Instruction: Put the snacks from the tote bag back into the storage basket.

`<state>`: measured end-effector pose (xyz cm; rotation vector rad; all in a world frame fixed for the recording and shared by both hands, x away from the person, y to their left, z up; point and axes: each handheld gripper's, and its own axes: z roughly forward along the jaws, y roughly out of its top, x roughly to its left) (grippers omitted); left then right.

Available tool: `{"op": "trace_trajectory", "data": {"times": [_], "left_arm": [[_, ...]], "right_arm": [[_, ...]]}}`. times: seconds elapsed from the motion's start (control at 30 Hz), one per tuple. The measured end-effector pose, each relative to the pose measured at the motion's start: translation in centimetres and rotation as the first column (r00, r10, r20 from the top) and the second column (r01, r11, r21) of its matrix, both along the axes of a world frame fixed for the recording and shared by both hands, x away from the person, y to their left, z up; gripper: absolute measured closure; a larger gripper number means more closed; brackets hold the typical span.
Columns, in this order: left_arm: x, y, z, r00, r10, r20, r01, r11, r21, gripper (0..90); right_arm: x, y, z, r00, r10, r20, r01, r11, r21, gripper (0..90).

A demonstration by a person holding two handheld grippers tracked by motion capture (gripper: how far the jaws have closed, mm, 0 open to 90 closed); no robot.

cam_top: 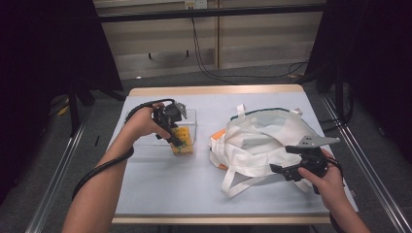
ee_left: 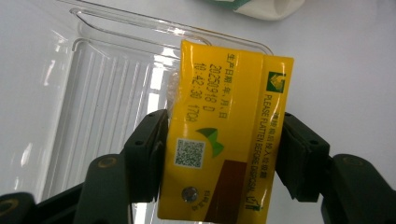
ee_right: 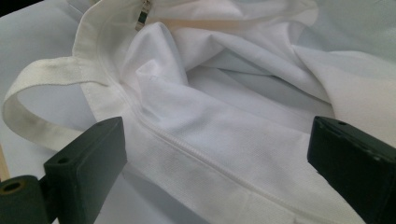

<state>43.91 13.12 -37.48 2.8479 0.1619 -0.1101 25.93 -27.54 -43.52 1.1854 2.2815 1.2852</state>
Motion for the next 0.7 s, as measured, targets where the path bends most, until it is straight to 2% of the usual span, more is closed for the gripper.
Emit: {"op": "trace_trajectory", "data": {"times": [0.1,0.23,0.37,0.4,0.43,0.53,0.6,0.63,0.7], "left_arm": [[0.16,0.04,0.08,0.9995,0.031,0.002,-0.031,0.9995,0.008,38.3],[0.16,0.15,0.07,0.9979,0.064,0.003,-0.064,0.9979,-0.012,36.2],[0.23,0.35,0.1,0.9974,0.071,0.001,-0.071,0.9974,-0.003,35.6],[0.34,0.41,0.22,0.9982,0.06,0.007,-0.06,0.9981,0.014,35.3],[0.18,0.46,0.17,0.9962,0.086,-0.007,-0.086,0.9962,-0.005,35.1],[0.26,0.63,0.29,0.9966,0.083,-0.003,-0.083,0.9966,-0.001,34.2],[0.2,0.67,0.33,0.9949,0.1,-0.013,-0.1,0.995,-0.007,32.5],[0.17,0.69,0.32,0.9951,0.099,-0.004,-0.099,0.9951,-0.009,31.1],[0.21,0.8,0.36,0.9933,0.114,-0.018,-0.114,0.9934,-0.013,30.0]], "right_arm": [[0.0,-0.02,0.01,1.0,0.002,0.001,-0.002,1.0,-0.001,4.6],[-0.01,-0.02,0.02,1.0,0.003,0.001,-0.003,1.0,-0.001,4.5],[-0.01,-0.02,0.01,1.0,0.003,0.001,-0.003,1.0,-0.002,4.5],[-0.01,-0.02,0.01,1.0,0.003,0.001,-0.003,1.0,-0.002,4.5],[0.0,-0.02,0.02,1.0,0.003,0.001,-0.003,1.0,-0.001,4.5],[0.01,-0.02,0.03,1.0,0.002,0.0,-0.002,1.0,0.0,4.6],[0.0,0.01,0.02,1.0,-0.001,0.001,0.001,1.0,-0.001,4.6],[0.0,0.02,0.02,1.0,0.001,0.001,-0.001,1.0,0.0,4.6],[-0.01,0.04,0.03,1.0,0.001,0.001,-0.001,1.0,-0.001,4.6]]}}
